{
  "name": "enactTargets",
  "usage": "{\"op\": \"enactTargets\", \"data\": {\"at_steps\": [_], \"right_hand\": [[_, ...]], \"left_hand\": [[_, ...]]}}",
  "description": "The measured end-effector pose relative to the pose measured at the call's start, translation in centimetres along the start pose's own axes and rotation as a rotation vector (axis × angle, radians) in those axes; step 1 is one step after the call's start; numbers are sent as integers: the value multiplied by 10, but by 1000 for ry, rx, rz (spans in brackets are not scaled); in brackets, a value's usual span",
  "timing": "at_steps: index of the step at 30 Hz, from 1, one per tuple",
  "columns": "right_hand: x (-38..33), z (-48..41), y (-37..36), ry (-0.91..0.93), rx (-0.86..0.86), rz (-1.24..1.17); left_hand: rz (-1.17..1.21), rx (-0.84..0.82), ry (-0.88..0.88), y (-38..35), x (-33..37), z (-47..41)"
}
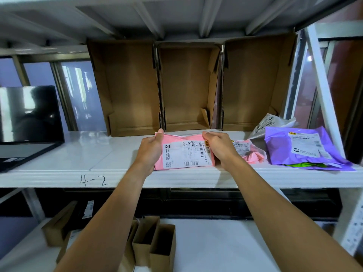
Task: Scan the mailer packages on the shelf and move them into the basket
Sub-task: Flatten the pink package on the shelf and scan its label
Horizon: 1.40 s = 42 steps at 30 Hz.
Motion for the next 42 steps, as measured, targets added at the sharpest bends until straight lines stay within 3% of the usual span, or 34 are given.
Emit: {"op": "enactTargets", "data": {"at_steps": [8,21,25,31,37,42], "right_hand": [[0,-2,6,41,118,-84],[3,-4,-9,-30,-18,42],[7,-8,-1,-28,58,6],[19,-13,15,-74,208,-64],[18,-16,11,-60,180,4],[12,-17,6,10,124,128]], "left_hand": [[26,2,40,-3,0,3],[194,128,24,12,-6,-2],[210,107,5,10,-7,-8],[100,12,-47,1,-1,-5],[-214,-16,-213,-12,2,-2],[-327,-41,-205,-19,4,3]]}}
Point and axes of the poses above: each hand's wrist, its own z-axis away from the middle knuckle, its own y-axis out of the back of the hand, x = y × z, the point moved 7 cm from there along -z, towards the middle knuckle, and after that the axes turned 9 degrees about y, right-handed, at the moved point
